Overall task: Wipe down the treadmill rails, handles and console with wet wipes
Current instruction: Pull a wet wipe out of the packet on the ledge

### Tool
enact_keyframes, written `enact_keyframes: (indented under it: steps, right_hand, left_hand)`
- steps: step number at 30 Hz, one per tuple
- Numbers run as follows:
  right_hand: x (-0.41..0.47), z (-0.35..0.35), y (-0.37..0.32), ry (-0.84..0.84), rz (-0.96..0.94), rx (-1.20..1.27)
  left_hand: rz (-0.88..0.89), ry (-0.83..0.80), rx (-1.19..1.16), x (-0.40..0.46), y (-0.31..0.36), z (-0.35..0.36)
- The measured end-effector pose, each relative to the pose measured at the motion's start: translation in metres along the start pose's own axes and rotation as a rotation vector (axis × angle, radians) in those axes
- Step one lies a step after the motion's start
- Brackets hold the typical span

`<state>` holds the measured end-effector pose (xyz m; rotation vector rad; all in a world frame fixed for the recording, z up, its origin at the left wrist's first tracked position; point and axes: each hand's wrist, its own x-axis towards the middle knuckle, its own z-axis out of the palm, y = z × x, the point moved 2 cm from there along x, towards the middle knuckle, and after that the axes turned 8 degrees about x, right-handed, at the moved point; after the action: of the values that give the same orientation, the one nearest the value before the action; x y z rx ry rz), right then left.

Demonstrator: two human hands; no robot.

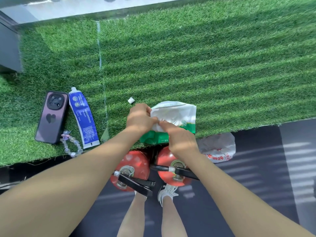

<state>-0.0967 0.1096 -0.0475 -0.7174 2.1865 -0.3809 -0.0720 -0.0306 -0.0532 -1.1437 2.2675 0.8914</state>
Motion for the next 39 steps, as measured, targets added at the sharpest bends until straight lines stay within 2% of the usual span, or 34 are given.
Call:
enact_keyframes:
  steps: [6, 7, 9, 11, 14, 17, 19, 21, 24, 26, 28, 30, 34, 36, 39]
  right_hand:
    - [0.021, -0.012, -0.011, -0.121, 0.076, 0.114]
    - [0.019, -0.013, -0.010, -0.074, 0.075, 0.152]
    - [0.012, -0.017, -0.007, 0.130, 0.021, 0.163]
    - [0.006, -0.020, -0.002, 0.205, -0.021, 0.053]
    - [0.006, -0.014, 0.001, 0.062, 0.032, -0.130]
    - [0.018, -0.011, -0.011, 0.048, 0.081, -0.230]
    - [0.028, -0.016, -0.019, 0.013, 0.133, -0.215]
    - [0.029, -0.021, -0.024, -0.037, 0.139, -0.165]
    - [0.007, -0.024, -0.018, 0.004, 0.028, -0.066]
    - [-0.011, -0.027, -0.005, 0.081, 0.023, 0.055]
    - [-0.020, -0.034, 0.008, 0.190, 0.146, 0.181]
    - [-0.019, -0.042, 0.018, 0.273, 0.306, 0.253]
    - [-0.010, -0.052, 0.017, 0.369, 0.396, 0.408]
    - [-0.005, -0.053, 0.017, 0.408, 0.393, 0.507]
    - [-0.003, -0.055, 0.013, 0.432, 0.432, 0.737]
  left_hand:
    - [0.033, -0.013, -0.074, 0.000, 0.004, -0.005]
    - [0.024, -0.008, -0.088, 0.000, 0.003, -0.006]
    - [0.009, -0.006, -0.116, 0.001, 0.001, -0.008]
    - [0.004, -0.015, -0.134, 0.002, -0.001, -0.007]
    - [0.042, -0.052, -0.152, 0.000, 0.002, -0.005]
    - [0.076, -0.079, -0.162, 0.000, 0.002, -0.008]
    - [0.079, -0.091, -0.185, 0.000, 0.001, -0.012]
    - [0.059, -0.092, -0.137, -0.002, 0.001, -0.015]
    - [0.064, 0.029, 0.173, -0.013, 0.002, -0.021]
    - [0.274, 0.185, 0.315, -0.027, 0.007, -0.025]
    - [0.552, 0.264, 0.386, -0.040, 0.011, -0.023]
    - [0.697, 0.188, 0.527, -0.045, 0.009, -0.016]
    - [0.701, -0.014, 0.862, -0.042, -0.015, 0.005]
    - [0.696, -0.036, 0.888, -0.039, -0.018, 0.008]
    - [0.693, -0.013, 0.714, -0.037, -0.008, 0.003]
